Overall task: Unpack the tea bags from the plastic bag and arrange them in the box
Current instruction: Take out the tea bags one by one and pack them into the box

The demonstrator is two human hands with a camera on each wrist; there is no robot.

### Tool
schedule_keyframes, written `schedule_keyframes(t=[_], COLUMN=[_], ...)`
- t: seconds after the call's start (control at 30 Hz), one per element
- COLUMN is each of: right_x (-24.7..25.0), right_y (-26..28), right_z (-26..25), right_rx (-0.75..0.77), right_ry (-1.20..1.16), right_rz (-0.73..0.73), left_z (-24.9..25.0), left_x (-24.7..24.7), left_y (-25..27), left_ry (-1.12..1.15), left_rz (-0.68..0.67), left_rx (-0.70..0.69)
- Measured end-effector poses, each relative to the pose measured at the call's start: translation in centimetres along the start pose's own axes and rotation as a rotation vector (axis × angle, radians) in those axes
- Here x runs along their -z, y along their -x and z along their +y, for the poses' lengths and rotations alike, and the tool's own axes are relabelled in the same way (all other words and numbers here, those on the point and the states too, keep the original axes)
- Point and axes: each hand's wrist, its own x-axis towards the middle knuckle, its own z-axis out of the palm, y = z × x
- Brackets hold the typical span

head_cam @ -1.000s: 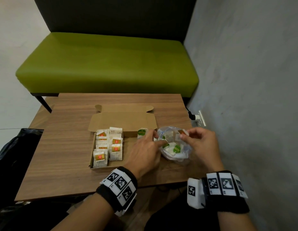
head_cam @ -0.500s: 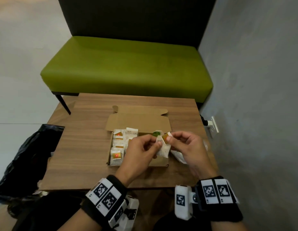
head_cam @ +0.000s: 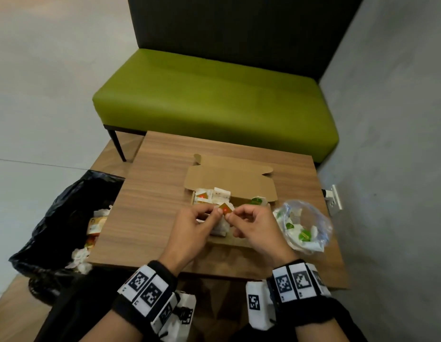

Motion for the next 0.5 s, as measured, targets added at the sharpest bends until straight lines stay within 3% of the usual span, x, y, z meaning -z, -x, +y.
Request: schedule_keyframes(t=[0.1, 0.23, 0.4, 0.5], right_x=[-0.6, -0.2, -0.7, -1.7], right_y=[-0.6, -1.5, -2.6, -2.9], right_z=[0.2, 1.2, 3.6, 4.3], right_rx=[-0.006, -0.107, -0.215, -0.185], right_ry=[0.051, 0.063, 0.331, 0.475], right_rz=[0.032, 0.126, -0.004, 0.058], left_z=[-0.1, -0.4, -2.2, -2.8], left_x=[0.5, 2.1, 3.6, 3.7], left_y=[-0.4, -0.8, -0.4, -0.1], left_ry=[-0.064, -0.259, -0.490, -0.491], left_rz=[0.006, 0.154, 0.194, 0.216], left_rx=[0.040, 0.073, 0.149, 0.164])
